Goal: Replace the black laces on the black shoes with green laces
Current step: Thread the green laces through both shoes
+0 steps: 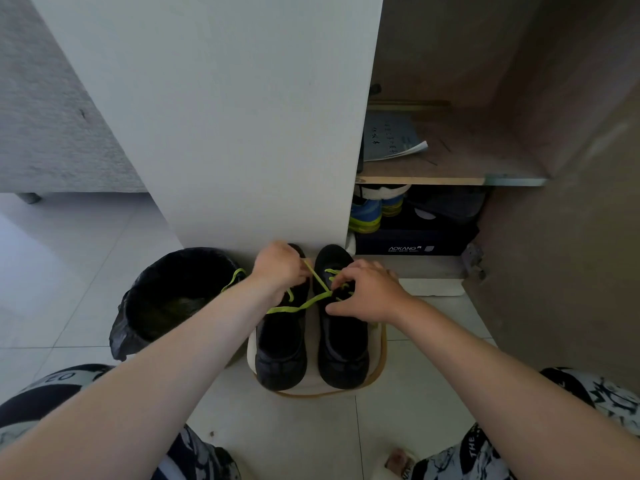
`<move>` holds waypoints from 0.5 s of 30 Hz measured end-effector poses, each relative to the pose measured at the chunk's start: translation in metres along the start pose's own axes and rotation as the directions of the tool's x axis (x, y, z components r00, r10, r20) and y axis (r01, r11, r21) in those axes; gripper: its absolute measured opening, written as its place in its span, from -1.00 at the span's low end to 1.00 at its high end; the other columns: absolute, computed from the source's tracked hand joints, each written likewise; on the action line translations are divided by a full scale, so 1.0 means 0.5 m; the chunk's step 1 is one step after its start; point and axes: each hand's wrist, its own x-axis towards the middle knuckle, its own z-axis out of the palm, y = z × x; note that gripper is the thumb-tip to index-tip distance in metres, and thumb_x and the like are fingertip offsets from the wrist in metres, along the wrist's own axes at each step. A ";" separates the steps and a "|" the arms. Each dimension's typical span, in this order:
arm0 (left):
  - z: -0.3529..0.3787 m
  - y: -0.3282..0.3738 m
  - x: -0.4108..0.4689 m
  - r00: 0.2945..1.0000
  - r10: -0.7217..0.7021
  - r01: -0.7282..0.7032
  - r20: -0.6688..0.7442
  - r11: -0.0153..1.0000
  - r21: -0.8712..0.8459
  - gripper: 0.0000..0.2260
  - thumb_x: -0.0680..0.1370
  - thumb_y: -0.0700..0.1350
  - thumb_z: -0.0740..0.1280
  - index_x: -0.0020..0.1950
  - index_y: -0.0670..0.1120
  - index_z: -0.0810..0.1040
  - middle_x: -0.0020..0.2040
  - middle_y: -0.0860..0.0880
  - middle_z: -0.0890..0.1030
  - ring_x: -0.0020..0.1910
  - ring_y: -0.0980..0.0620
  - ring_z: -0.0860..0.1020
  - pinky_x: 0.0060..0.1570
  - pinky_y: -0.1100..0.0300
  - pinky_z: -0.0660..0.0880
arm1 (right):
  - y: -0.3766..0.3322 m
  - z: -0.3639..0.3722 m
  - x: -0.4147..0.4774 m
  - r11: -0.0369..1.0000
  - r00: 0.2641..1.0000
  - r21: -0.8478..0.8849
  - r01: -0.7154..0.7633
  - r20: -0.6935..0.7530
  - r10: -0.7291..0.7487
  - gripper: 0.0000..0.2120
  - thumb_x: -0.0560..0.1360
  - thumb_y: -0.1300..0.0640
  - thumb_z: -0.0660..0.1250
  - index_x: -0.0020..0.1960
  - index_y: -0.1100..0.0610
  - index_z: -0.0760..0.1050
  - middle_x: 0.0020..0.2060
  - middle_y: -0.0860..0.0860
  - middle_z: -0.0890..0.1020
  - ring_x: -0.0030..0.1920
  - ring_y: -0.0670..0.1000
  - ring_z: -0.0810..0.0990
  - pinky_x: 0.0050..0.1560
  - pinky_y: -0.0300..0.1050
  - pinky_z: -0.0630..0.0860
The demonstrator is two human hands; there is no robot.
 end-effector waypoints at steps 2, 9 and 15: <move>0.011 -0.001 0.001 0.994 -0.095 0.107 0.053 0.944 -0.311 -0.72 0.68 -0.30 -0.02 -0.15 -0.20 0.38 -0.16 -0.16 0.59 -0.18 -0.09 0.59 0.05 -0.05 0.56 | -0.002 0.003 0.000 1.000 1.000 0.008 0.004 -0.005 -0.004 -0.63 0.33 -0.31 0.46 0.07 -0.23 0.55 0.27 -0.12 0.43 0.37 0.00 0.30 0.30 0.06 0.21; -0.061 0.030 0.050 0.893 0.450 -0.372 0.008 0.729 0.574 -0.87 0.61 -0.26 0.11 -0.05 -0.09 0.41 -0.15 -0.12 0.54 -0.29 -0.02 0.45 -0.29 0.11 0.42 | 0.015 -0.008 -0.003 0.999 0.998 -0.032 -0.026 0.052 0.027 -0.66 0.27 -0.28 0.47 0.02 -0.27 0.55 0.19 -0.15 0.45 0.29 0.02 0.37 0.21 0.06 0.22; -0.090 0.065 -0.001 0.927 0.038 -0.372 0.373 -0.016 0.928 -0.69 0.58 0.14 0.24 -0.12 -0.04 0.63 -0.25 0.06 0.67 -0.16 0.05 0.56 -0.18 0.17 0.39 | 0.019 -0.004 0.003 0.999 0.996 0.010 -0.035 0.077 0.034 -0.63 0.27 -0.34 0.47 0.03 -0.28 0.56 0.18 -0.14 0.46 0.31 0.03 0.36 0.24 0.07 0.23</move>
